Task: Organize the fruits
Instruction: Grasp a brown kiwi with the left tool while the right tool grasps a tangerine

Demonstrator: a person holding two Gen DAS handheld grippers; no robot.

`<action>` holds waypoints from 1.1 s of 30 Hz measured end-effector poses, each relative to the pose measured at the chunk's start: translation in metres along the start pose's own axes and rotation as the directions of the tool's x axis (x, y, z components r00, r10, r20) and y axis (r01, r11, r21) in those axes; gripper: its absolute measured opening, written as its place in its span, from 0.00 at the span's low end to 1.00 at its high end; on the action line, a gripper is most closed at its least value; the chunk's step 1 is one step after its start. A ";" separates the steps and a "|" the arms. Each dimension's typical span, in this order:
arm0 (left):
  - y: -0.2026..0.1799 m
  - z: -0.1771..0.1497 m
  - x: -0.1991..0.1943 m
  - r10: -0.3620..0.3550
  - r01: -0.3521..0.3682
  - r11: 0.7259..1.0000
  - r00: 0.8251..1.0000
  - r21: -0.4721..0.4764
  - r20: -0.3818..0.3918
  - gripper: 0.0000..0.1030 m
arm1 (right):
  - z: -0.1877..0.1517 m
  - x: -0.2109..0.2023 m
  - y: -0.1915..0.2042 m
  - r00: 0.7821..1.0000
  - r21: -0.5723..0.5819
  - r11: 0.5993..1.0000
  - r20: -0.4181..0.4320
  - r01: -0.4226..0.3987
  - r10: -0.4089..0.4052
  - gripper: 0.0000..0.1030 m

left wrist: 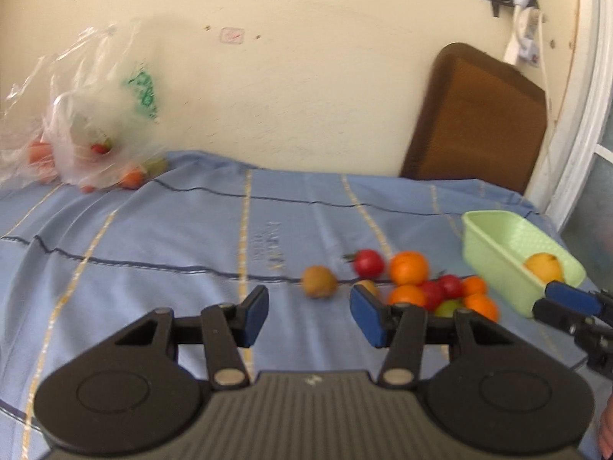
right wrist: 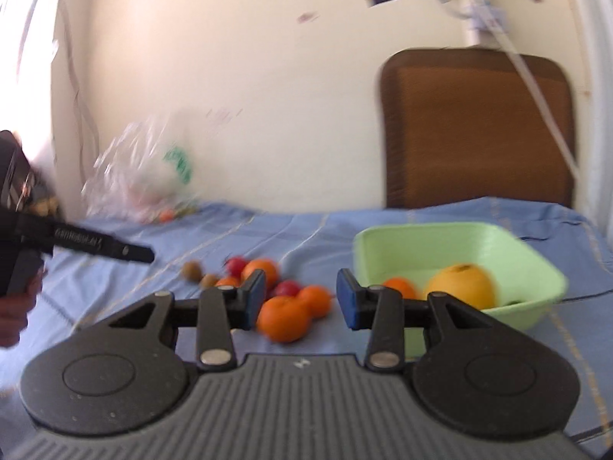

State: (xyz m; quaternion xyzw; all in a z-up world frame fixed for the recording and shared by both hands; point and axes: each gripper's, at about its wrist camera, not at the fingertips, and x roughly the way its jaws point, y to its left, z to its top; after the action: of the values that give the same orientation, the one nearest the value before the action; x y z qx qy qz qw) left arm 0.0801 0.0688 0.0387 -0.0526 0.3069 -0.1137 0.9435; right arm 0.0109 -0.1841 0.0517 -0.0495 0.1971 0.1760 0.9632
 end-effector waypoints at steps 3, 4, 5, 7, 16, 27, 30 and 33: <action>0.007 0.004 0.015 -0.031 0.031 0.999 0.999 0.018 -0.015 0.47 | 0.004 0.025 0.031 0.999 -0.115 0.993 -0.038 -0.025 0.021 0.41; 0.009 0.005 0.021 -0.045 0.046 0.999 0.999 0.020 -0.019 0.47 | 0.006 0.035 0.041 0.999 -0.162 0.987 -0.048 -0.024 0.017 0.41; 0.009 0.008 0.028 -0.058 0.058 0.998 0.998 0.017 -0.023 0.47 | 0.008 0.044 0.049 0.998 -0.207 0.978 -0.058 -0.022 0.010 0.41; 0.010 0.013 0.040 -0.087 0.088 0.996 0.996 0.006 -0.031 0.47 | 0.009 0.060 0.062 0.997 -0.297 0.955 -0.074 -0.016 -0.007 0.41; 0.009 0.003 0.071 -0.139 0.138 0.990 0.987 -0.017 -0.077 0.29 | -0.001 0.101 0.080 0.986 -0.531 0.848 -0.145 -0.006 -0.084 0.28; -0.029 -0.030 -0.001 -0.248 0.248 0.969 0.968 -0.001 -0.047 0.29 | -0.011 0.003 0.047 0.995 -0.279 0.960 -0.086 0.026 -0.052 0.27; -0.061 -0.042 -0.007 -0.297 0.300 0.953 0.952 0.048 -0.069 0.29 | -0.026 -0.024 0.030 0.991 -0.199 0.978 -0.107 0.059 -0.082 0.27; -0.089 -0.052 -0.007 -0.310 0.318 0.941 0.947 0.116 -0.082 0.29 | -0.037 -0.042 0.016 0.987 -0.130 0.988 -0.122 0.085 -0.101 0.27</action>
State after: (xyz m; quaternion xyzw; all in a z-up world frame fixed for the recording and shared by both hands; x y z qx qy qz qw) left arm 0.0278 -0.0171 0.0156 -0.0370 0.3159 -0.2836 0.9047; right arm -0.0445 -0.1892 0.0337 -0.1299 0.2446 0.1390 0.9508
